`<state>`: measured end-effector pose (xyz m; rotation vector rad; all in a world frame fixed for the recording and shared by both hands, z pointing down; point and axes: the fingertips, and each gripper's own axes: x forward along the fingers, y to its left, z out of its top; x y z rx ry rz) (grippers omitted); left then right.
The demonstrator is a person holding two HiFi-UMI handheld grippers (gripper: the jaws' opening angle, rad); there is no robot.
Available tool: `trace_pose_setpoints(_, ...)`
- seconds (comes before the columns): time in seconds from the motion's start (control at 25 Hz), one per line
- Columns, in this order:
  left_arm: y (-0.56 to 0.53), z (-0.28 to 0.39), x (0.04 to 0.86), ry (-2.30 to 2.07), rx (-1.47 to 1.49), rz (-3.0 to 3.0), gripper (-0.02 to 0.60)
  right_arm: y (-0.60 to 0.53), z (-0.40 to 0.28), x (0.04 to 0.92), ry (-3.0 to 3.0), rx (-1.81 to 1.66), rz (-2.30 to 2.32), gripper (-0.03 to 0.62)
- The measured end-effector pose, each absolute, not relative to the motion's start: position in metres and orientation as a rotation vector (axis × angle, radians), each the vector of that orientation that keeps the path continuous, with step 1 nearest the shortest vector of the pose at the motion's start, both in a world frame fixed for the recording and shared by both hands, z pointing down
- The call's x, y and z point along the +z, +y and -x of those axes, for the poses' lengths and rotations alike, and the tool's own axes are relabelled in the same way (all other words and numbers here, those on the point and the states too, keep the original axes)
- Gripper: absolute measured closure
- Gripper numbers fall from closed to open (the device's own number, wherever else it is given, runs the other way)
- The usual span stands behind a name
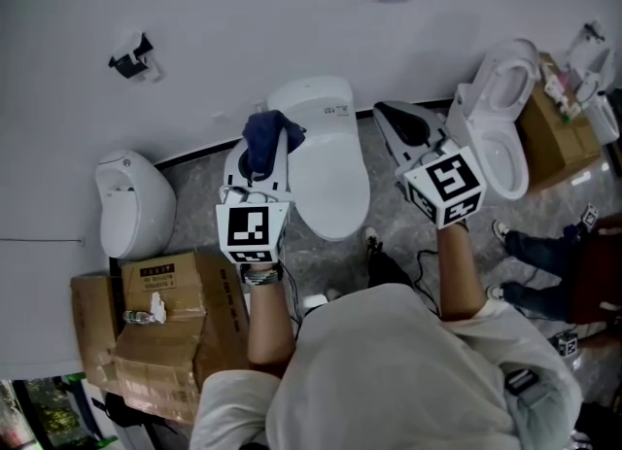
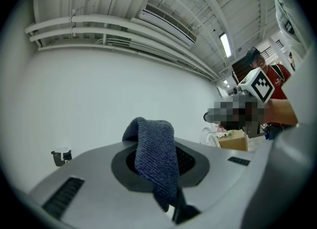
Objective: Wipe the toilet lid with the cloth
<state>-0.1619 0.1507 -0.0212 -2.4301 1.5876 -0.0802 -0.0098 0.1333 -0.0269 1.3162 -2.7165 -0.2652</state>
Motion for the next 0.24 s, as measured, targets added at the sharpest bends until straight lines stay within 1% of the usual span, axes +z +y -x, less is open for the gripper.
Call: trace_pose_setpoints(0.24,0.1503,0.1598,-0.0188,1.577,-0.072,2.435,0.529,0.1321,0.0084,-0.0200,-2.713,-0.252,-1.321,0.566)
